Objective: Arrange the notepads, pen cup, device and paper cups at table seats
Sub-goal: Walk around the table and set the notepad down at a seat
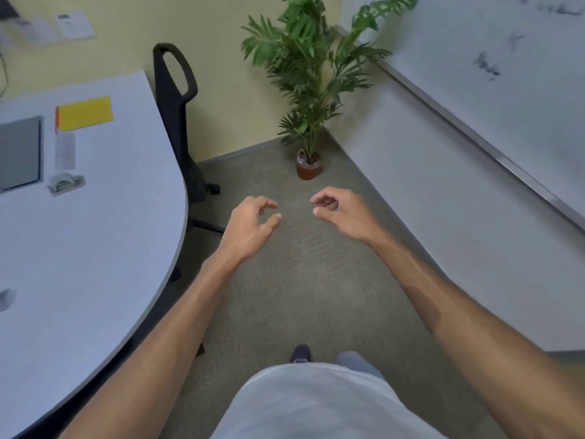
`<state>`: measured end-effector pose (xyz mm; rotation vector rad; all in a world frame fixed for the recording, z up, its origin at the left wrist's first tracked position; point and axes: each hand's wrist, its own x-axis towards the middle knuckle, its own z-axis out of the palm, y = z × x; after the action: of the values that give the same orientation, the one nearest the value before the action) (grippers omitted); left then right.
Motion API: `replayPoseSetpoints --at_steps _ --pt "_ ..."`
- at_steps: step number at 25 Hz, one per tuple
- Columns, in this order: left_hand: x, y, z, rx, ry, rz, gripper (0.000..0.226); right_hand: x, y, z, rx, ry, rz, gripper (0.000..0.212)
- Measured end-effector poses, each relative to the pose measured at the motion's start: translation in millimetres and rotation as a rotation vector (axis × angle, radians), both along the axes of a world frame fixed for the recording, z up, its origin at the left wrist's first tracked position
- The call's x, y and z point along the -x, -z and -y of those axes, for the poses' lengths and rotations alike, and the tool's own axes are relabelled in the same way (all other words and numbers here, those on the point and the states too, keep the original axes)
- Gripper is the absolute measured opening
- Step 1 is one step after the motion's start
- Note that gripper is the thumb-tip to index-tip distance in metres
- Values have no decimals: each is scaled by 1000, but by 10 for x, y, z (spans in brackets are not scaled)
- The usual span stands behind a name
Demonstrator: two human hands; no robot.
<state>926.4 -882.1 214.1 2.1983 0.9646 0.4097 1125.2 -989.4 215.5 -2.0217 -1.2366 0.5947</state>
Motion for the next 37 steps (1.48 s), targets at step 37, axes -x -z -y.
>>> replayPoseSetpoints --at_steps 37 --pt "-311 142 -5672 117 -1013 164 24 -262 -221 -7677 -66 -920 -42 16"
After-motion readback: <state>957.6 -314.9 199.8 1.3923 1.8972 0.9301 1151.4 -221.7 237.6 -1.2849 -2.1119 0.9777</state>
